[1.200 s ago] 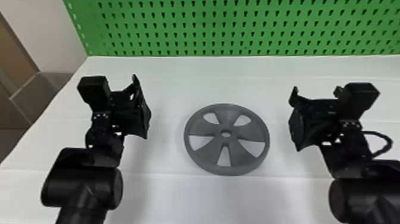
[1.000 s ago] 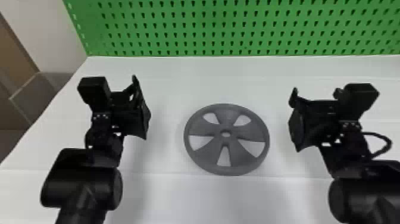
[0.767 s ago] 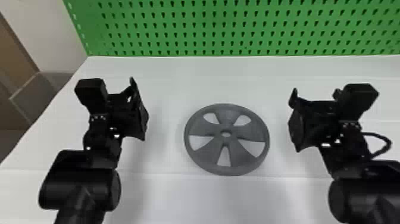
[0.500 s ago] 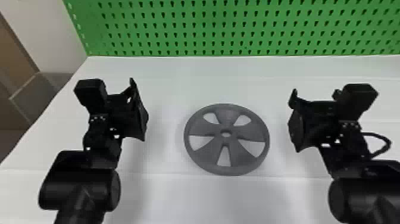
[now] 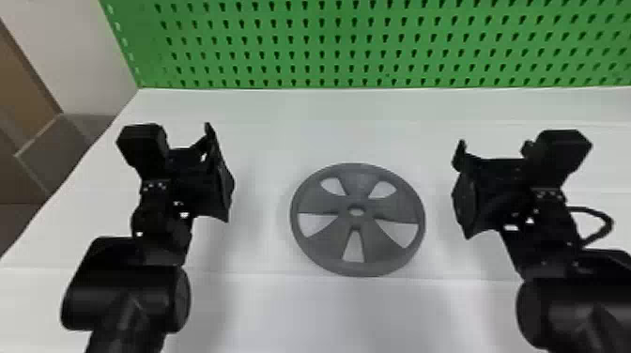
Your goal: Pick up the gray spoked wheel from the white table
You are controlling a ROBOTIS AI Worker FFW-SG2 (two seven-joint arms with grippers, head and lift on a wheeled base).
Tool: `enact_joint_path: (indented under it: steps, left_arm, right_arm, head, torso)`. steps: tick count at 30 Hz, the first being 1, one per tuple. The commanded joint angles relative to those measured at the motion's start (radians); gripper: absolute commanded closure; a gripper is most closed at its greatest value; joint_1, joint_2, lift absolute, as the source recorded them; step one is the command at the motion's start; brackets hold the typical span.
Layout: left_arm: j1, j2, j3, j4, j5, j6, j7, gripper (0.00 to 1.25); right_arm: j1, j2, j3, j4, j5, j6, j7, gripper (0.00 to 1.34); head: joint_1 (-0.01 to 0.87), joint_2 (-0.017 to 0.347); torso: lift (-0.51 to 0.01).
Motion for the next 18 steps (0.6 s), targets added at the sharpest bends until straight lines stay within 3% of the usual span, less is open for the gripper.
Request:
enact_joint_path:
  steps: [1, 8, 18]
  left_arm:
    - [0.000, 0.000, 0.000, 0.000, 0.000, 0.001, 0.000, 0.42]
    - [0.003, 0.000, 0.000, 0.000, 0.000, 0.002, 0.000, 0.42]
    - [0.003, 0.000, -0.001, 0.000, 0.000, 0.008, 0.000, 0.42]
  right_arm:
    - [-0.004, 0.000, 0.001, -0.003, 0.000, 0.014, 0.000, 0.08]
    - [-0.027, -0.001, 0.001, -0.049, 0.003, 0.134, 0.000, 0.08]
    - [-0.137, -0.018, 0.012, -0.153, 0.018, 0.560, 0.003, 0.08]
  head:
    - [0.779, 0.100]
    - [0.779, 0.100]
    - [0.779, 0.100]
  torso:
    - [-0.090]
    - [-0.090]
    - [-0.090]
